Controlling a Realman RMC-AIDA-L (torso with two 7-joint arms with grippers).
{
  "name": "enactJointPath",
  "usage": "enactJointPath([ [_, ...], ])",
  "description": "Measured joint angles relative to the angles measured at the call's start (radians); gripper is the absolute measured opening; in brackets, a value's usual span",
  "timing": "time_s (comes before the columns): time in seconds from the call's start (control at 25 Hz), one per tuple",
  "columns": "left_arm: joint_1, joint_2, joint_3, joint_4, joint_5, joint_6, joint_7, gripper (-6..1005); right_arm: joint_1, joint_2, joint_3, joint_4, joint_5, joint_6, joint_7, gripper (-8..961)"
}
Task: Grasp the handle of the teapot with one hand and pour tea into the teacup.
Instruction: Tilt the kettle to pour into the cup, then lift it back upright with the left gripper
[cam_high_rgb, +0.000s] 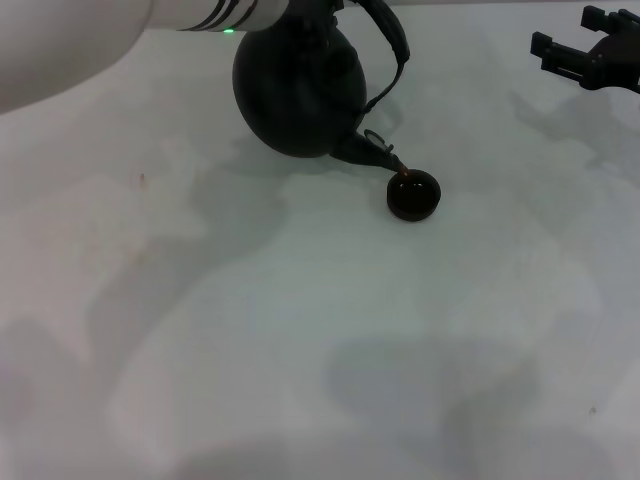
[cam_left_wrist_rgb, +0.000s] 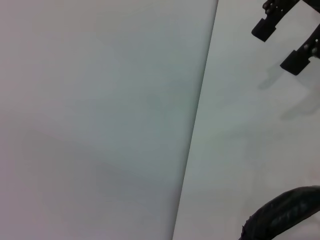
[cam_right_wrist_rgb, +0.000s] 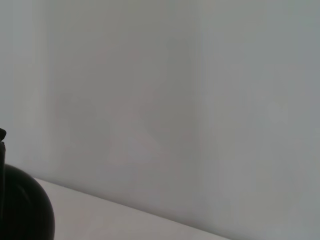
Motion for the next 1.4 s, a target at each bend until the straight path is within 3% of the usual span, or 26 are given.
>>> enactJointPath([
  [1.4,-0.024,0.000,0.000,-0.035,0.000,-0.016,0.016,126,0.018,-0.002,0.000,0.014,0.000,-0.033,-0.001,860],
])
